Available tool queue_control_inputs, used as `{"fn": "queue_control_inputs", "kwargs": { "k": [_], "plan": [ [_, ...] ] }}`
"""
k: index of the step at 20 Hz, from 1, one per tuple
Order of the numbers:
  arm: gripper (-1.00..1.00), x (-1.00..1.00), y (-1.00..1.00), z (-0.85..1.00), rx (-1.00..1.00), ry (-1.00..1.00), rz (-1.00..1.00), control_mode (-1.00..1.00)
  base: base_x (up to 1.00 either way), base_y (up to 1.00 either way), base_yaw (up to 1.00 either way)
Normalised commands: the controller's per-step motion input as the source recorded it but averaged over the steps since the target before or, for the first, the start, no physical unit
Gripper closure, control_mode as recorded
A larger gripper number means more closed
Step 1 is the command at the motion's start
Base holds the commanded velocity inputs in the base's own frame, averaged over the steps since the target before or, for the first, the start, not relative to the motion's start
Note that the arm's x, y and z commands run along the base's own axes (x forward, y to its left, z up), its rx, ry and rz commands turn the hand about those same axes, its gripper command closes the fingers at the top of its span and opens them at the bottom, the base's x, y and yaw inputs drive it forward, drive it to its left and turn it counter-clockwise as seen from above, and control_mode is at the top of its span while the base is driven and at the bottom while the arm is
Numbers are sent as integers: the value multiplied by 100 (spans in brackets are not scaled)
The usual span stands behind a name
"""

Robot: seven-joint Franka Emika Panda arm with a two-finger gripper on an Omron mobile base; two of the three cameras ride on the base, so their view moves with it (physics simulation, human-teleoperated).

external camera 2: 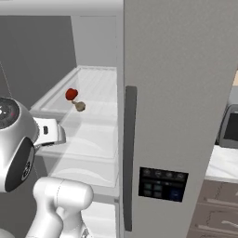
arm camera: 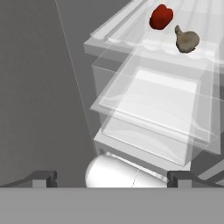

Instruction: Retrieve the bottle and the shaker from the cabinet and place them next to the mixing bowl on the counter. Then add garlic from the fridge to the mixing bowl.

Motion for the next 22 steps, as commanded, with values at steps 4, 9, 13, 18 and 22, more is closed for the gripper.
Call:
{"fn": "queue_control_inputs", "kwargs": {
  "k": [4,9,13,18,22],
  "plan": [
    [-100,0,0,0,0,0,0,100,6,0,1],
    [-100,0,0,0,0,0,0,100,1,0,0],
    [-100,24,0,0,0,1,-1,-100,6,0,0],
    [-100,54,-1,0,0,5,-2,-100,0,0,0],
    [-100,31,-4,8,0,15,0,-100,0,0,0]
  ]
}}
